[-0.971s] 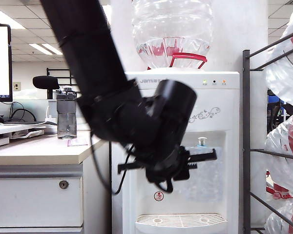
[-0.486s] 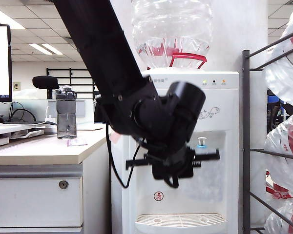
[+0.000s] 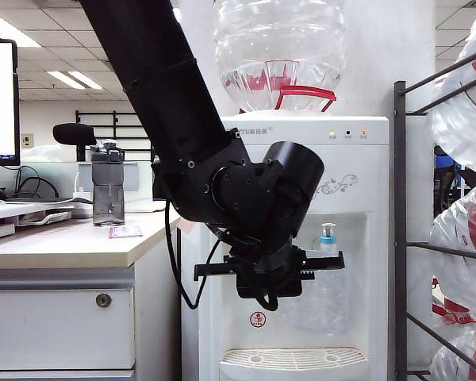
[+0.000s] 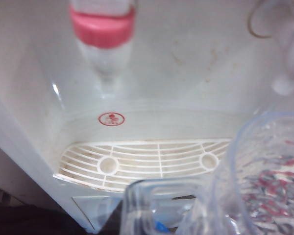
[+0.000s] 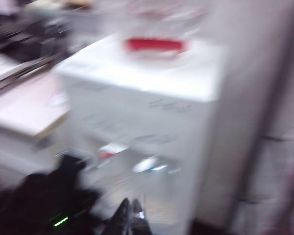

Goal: Pick up the plastic mug from the left desk, go to the cold water outlet of the water dispenser, press the vertical switch to get some water, then put the mug back on the desk.

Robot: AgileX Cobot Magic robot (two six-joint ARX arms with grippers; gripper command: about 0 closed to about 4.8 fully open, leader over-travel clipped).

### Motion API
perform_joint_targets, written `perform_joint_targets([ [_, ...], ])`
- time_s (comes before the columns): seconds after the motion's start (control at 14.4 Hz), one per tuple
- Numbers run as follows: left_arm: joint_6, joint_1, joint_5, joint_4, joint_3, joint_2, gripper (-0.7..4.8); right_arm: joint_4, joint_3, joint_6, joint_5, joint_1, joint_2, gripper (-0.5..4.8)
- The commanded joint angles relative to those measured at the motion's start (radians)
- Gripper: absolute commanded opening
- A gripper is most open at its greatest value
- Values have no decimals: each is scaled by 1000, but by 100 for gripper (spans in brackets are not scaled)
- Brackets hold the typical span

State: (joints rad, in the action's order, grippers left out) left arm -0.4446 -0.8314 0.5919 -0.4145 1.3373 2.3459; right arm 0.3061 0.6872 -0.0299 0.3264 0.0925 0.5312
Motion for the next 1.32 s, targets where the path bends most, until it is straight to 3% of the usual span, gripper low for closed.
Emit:
perform_joint_targets([
  [0.07,0,5,-9,-10,8,-5,-6,10,3,-9,101,0,85,-5],
  [0.42,0,10,-12,36,24,-2,-6,-29,4,-54,79,0,125,-5],
  [0.83,-1,10,-50,180,172,39,-6,-48,4,-53,72,0,130,-5],
  [0.97,-43,11,-50,251,208,58,-6,-49,4,-53,72,0,130,-5],
  [1.32,-68,11,-80,267,210,74,-6,-50,4,-53,72,0,130,-5],
])
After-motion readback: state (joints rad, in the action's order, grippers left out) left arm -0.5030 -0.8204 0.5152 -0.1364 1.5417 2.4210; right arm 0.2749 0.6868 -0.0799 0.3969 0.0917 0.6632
